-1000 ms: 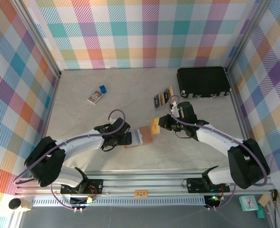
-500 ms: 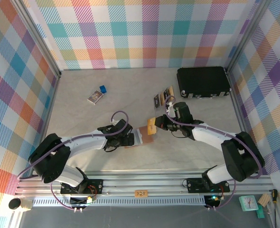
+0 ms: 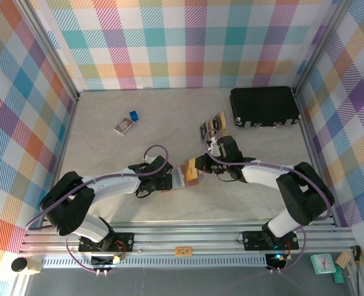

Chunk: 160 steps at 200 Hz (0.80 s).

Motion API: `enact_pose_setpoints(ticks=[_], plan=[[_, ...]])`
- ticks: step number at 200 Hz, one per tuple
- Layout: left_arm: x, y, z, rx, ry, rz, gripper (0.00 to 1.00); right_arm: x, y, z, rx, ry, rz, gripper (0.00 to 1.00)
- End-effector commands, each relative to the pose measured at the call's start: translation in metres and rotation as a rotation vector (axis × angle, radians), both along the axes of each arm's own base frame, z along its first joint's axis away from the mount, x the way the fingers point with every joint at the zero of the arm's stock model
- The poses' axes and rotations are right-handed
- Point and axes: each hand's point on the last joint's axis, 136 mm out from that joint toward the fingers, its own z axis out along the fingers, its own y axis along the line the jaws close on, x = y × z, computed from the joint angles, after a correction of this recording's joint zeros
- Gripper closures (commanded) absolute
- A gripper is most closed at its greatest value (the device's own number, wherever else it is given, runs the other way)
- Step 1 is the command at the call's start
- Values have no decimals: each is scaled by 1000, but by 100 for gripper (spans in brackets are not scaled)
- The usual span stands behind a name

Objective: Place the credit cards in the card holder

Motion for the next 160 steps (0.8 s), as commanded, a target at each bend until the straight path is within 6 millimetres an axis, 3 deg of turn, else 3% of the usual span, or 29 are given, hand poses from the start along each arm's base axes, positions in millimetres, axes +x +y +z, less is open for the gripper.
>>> enact_pose_setpoints(ticks=[1,160], plan=[[-16,24,-12,117,52,8,0,3,12,6,46,-33,27,100],[-13,27,7,101,9,23,0,3,45,-5,78,-34,77,100]])
